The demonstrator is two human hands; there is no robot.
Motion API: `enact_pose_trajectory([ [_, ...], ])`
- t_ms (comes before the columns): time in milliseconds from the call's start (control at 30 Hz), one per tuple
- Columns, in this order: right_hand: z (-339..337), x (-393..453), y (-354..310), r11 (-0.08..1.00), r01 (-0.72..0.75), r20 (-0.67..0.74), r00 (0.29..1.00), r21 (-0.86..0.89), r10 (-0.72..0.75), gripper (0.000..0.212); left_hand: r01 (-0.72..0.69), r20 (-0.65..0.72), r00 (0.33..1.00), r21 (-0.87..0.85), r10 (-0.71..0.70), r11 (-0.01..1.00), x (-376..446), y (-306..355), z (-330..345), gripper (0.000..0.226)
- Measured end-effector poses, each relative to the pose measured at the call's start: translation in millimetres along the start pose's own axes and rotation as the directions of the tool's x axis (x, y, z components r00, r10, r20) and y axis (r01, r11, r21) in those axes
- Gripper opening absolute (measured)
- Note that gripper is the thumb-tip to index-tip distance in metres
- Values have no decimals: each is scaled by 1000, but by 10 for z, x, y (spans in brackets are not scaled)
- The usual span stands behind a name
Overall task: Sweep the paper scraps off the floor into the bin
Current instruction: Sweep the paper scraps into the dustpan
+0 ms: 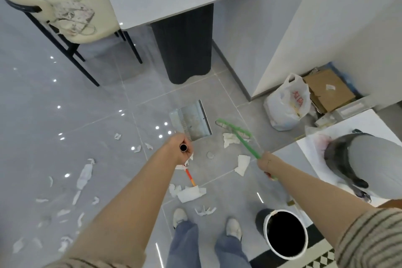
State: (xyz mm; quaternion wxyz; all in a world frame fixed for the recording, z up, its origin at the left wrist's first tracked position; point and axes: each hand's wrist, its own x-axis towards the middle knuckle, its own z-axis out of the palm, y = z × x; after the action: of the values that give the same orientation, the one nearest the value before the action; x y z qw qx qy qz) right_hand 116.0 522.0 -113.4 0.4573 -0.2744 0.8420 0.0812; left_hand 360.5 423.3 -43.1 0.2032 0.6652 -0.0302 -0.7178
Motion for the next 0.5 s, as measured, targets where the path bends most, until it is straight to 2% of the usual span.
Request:
enact_pose_trajectory([
  [133, -35, 398, 299, 999, 25, 19, 1000, -27, -24, 33, -28, -16, 999, 24, 29, 999, 61, -254, 141, 36],
  [333, 64, 609, 601, 996, 71, 84, 994, -55, -66, 36, 3, -3, 1000, -99, -4, 995, -64, -579, 147, 28],
  [500, 481, 538, 875, 989, 82, 182, 982, -119, -59, 30, 22, 20, 1000, -183, -18, 983, -1, -835, -59, 36],
])
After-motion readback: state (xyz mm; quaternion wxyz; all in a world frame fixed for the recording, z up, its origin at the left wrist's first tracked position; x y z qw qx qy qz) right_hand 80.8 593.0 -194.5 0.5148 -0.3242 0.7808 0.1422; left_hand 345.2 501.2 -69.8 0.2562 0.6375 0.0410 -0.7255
